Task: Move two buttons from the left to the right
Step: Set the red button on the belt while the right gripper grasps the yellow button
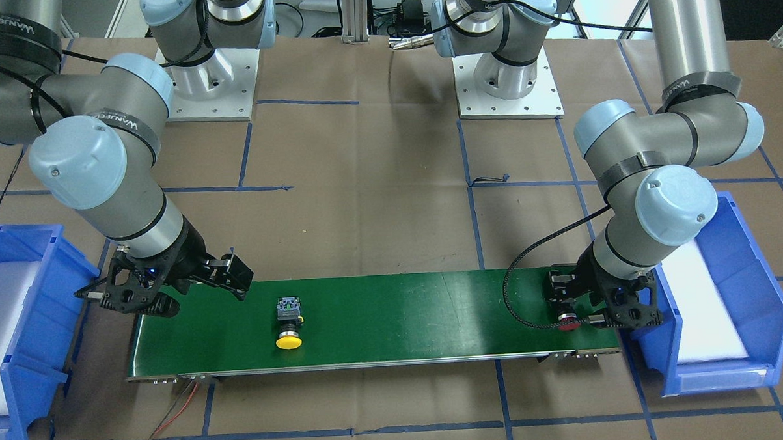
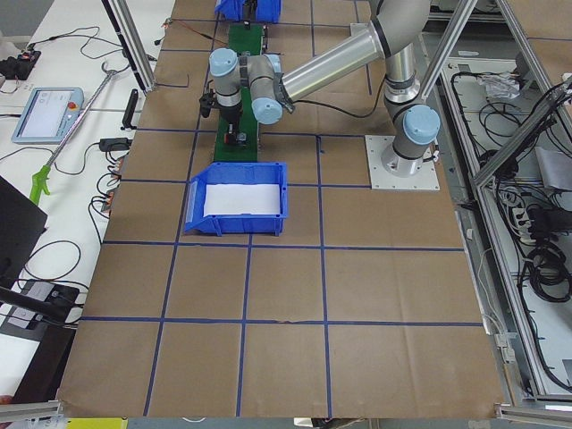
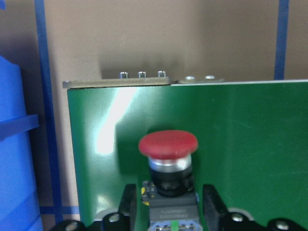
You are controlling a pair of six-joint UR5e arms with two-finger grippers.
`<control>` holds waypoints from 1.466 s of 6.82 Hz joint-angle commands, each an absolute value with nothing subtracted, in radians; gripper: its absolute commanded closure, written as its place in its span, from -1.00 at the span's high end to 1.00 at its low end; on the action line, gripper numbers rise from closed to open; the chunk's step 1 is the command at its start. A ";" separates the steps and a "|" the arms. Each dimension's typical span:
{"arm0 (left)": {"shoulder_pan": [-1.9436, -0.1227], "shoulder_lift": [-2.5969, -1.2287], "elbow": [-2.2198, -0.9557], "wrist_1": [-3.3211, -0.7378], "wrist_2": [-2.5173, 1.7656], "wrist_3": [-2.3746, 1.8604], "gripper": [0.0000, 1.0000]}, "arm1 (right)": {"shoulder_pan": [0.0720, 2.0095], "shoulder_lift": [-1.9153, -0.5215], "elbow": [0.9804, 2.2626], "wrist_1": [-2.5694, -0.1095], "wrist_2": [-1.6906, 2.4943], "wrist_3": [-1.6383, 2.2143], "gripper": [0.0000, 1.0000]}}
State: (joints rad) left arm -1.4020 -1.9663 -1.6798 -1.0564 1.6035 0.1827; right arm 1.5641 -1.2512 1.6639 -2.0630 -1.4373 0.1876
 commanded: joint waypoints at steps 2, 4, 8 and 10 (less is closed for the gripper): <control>-1.404 -1.909 -1.660 -1.104 1.608 0.184 1.00 | 1.572 -1.192 1.640 -2.149 -1.434 0.189 0.99; -1.407 -1.826 -1.658 -1.220 1.608 0.184 1.00 | 1.589 -1.177 1.641 -2.172 -1.434 0.198 0.99; -1.488 -1.617 -1.660 -1.451 1.612 0.125 1.00 | 1.598 -1.129 1.641 -2.174 -1.434 0.198 0.99; -1.491 -1.569 -1.672 -1.502 1.605 0.126 1.00 | 1.601 -1.118 1.651 -2.174 -1.440 0.193 0.99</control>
